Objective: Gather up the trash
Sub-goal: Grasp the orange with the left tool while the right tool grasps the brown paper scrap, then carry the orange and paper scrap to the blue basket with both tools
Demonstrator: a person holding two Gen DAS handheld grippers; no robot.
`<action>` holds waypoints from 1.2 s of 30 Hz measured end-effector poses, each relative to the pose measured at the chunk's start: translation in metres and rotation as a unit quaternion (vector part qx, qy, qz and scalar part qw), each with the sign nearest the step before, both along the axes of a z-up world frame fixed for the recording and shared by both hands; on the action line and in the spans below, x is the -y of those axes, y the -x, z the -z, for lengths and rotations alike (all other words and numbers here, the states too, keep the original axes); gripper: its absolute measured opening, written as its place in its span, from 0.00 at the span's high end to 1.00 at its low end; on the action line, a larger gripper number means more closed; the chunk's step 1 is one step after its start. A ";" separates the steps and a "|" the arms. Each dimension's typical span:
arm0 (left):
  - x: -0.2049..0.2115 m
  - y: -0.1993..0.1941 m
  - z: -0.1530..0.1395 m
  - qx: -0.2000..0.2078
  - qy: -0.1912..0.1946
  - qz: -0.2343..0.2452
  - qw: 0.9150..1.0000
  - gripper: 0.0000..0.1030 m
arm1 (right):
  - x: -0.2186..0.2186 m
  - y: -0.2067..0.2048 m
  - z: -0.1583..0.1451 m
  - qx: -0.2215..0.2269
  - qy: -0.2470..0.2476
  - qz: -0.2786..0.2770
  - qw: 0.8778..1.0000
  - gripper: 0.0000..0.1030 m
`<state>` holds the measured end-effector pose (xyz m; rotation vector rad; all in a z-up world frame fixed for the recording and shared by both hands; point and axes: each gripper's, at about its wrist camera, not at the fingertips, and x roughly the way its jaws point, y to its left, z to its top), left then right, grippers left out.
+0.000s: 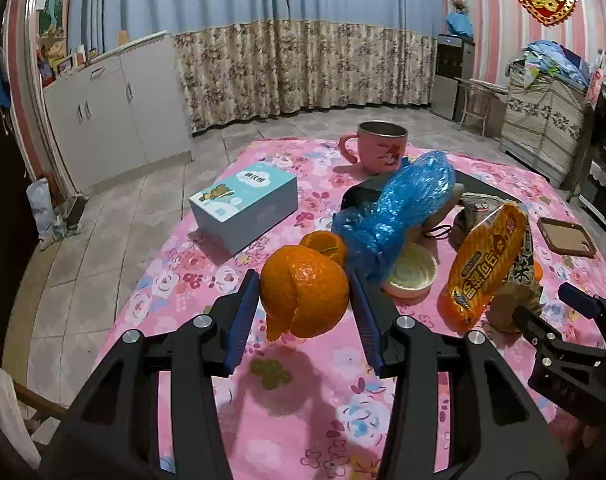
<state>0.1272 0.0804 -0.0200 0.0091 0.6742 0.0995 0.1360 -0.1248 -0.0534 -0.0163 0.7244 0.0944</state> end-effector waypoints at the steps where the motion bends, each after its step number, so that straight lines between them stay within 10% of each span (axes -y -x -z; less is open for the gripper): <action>1: -0.001 0.000 0.001 -0.002 0.000 -0.001 1.000 0.56 | -0.001 -0.003 0.001 -0.005 0.005 0.001 1.000 0.25; 6: 0.003 -0.001 0.000 -0.001 -0.002 0.005 1.000 0.56 | 0.004 -0.015 0.011 -0.043 -0.017 0.003 0.999 0.28; 14: 0.009 -0.001 0.003 -0.003 -0.012 0.008 1.000 0.56 | -0.004 -0.008 0.006 -0.022 0.004 -0.025 0.999 0.61; 36: 0.090 0.023 -0.019 0.026 -0.063 0.064 0.996 0.56 | 0.143 0.061 -0.059 0.046 -0.047 0.054 0.996 0.63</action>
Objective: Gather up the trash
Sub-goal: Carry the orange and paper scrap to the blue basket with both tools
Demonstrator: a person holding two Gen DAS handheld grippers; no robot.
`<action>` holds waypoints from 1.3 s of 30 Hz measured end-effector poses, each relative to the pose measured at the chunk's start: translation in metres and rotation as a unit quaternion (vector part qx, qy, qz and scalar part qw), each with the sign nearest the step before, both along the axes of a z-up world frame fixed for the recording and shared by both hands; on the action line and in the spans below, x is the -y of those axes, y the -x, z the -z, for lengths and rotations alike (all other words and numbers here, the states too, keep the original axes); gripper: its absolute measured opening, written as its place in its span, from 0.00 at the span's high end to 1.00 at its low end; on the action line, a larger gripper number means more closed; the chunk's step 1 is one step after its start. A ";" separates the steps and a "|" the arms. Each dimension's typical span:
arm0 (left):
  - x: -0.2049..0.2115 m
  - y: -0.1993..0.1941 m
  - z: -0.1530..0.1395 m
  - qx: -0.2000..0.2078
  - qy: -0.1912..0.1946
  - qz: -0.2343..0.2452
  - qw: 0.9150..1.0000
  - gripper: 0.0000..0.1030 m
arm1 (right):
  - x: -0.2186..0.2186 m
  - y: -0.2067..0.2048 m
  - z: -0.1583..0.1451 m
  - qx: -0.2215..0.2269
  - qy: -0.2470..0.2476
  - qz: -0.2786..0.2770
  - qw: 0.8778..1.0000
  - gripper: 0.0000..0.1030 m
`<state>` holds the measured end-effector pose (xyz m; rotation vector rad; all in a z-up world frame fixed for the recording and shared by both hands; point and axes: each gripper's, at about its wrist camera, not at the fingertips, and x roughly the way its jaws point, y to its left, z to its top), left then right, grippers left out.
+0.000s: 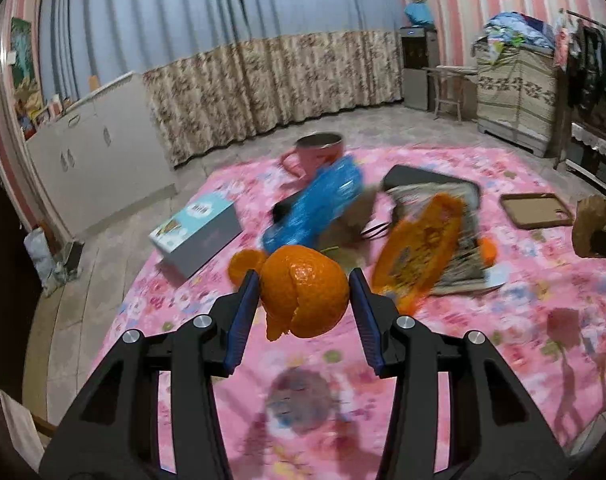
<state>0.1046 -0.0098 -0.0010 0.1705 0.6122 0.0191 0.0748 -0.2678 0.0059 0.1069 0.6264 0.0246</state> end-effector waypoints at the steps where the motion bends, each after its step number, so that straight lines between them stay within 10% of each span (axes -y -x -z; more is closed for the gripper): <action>1: 0.005 0.002 -0.002 0.002 0.000 0.004 1.000 0.56 | 0.008 0.002 -0.002 0.002 -0.003 0.005 1.000 0.63; 21: 0.249 0.017 -0.010 0.001 0.041 0.177 0.983 0.56 | 0.219 0.089 -0.011 0.012 0.022 0.198 0.980 0.63; 39: 0.390 0.045 0.016 -0.037 0.038 0.307 0.950 0.56 | 0.295 0.111 0.027 -0.010 0.002 0.271 0.963 0.63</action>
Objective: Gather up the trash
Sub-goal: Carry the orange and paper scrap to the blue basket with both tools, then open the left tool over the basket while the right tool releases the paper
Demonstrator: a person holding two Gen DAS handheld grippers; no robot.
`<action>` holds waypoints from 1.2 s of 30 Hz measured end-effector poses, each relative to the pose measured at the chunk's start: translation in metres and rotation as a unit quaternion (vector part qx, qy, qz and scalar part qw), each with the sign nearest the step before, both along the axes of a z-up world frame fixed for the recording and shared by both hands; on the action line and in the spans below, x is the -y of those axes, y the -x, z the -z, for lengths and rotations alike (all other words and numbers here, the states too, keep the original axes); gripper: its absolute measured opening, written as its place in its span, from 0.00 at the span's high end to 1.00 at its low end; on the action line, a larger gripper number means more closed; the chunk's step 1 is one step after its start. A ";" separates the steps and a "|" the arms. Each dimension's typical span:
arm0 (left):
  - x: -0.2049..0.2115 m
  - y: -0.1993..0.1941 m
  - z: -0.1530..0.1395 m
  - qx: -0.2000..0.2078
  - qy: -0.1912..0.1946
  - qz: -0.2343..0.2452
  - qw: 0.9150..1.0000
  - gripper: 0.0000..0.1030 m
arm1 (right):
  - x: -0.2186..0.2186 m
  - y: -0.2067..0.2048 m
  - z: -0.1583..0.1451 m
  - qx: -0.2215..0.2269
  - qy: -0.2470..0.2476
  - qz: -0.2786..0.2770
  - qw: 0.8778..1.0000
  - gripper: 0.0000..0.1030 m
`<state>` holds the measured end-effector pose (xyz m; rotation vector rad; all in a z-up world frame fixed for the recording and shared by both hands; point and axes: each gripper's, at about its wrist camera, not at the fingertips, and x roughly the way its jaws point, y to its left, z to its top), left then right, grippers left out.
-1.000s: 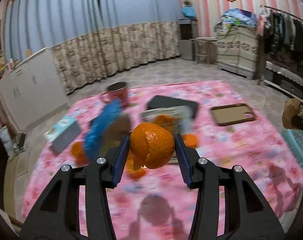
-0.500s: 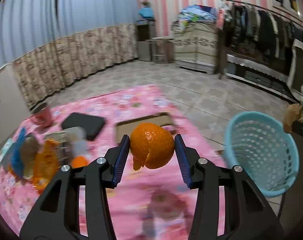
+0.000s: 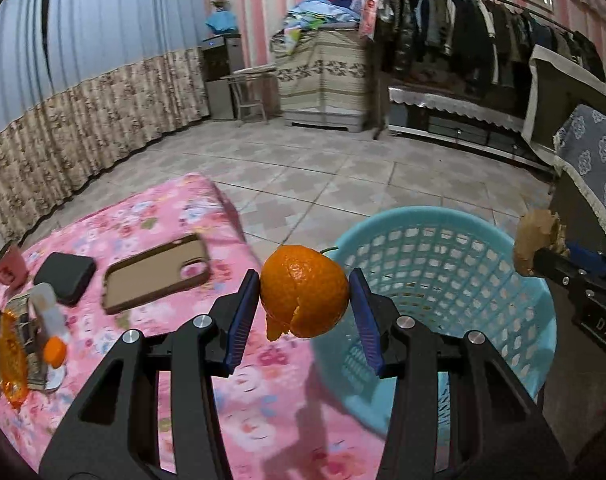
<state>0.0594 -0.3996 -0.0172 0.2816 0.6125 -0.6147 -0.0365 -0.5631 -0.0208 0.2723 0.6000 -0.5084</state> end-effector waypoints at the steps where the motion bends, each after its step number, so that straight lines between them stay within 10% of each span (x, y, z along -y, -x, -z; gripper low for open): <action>1: 0.005 -0.001 0.001 -0.003 0.000 0.005 1.000 0.56 | 0.002 0.001 0.001 0.000 -0.002 0.002 1.000 0.63; 14: 0.045 -0.006 -0.003 -0.013 0.001 0.050 0.999 0.54 | 0.019 0.000 0.014 -0.002 -0.024 0.019 1.000 0.63; 18: 0.046 -0.007 -0.005 -0.010 -0.004 0.050 0.999 0.28 | 0.019 -0.001 0.015 -0.004 -0.022 0.018 1.000 0.63; 36: -0.047 -0.020 -0.032 0.045 0.013 -0.038 0.998 0.07 | -0.017 -0.028 0.024 -0.007 -0.021 -0.010 1.000 0.63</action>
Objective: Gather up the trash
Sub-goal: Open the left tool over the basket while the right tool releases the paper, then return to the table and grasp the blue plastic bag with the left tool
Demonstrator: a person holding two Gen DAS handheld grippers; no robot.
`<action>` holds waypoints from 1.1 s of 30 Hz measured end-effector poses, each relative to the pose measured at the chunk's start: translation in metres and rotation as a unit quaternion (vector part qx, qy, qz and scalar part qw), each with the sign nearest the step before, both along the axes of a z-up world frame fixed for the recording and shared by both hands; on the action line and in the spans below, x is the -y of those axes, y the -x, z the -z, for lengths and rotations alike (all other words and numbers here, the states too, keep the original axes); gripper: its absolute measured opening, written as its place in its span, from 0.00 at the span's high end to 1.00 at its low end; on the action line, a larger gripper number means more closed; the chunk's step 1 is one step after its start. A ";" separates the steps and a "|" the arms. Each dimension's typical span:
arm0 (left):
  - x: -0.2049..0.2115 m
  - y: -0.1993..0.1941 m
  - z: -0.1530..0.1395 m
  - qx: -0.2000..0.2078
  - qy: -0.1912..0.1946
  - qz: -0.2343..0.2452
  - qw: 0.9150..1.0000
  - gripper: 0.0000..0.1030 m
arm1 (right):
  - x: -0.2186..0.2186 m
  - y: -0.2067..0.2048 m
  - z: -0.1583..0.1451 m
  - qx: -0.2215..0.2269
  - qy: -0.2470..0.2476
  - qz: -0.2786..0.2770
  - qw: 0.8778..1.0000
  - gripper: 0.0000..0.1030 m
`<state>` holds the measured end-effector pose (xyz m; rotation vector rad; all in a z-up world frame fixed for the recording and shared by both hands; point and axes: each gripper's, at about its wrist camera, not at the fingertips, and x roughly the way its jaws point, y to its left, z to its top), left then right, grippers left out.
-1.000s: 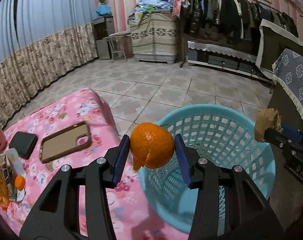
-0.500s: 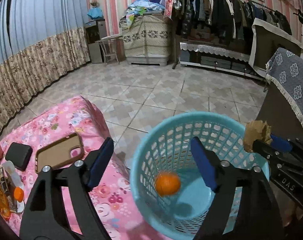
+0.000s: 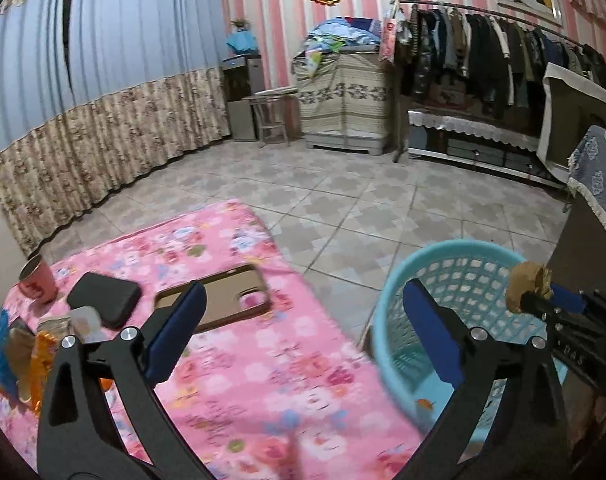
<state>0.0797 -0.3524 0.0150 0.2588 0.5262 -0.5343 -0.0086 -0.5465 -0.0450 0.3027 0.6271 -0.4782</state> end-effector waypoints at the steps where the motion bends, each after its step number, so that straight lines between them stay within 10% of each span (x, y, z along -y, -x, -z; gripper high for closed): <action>1: -0.004 0.000 0.001 0.000 0.000 -0.003 1.000 0.07 | -0.002 -0.002 0.000 0.000 0.000 -0.001 1.000 0.62; 15: -0.068 -0.005 -0.005 0.001 0.016 -0.047 0.999 0.05 | -0.025 -0.002 -0.009 0.001 0.027 0.028 0.999 0.14; 33: -0.227 -0.016 -0.018 0.049 -0.009 -0.178 0.983 0.05 | -0.158 -0.040 -0.053 0.063 0.052 -0.107 0.991 0.12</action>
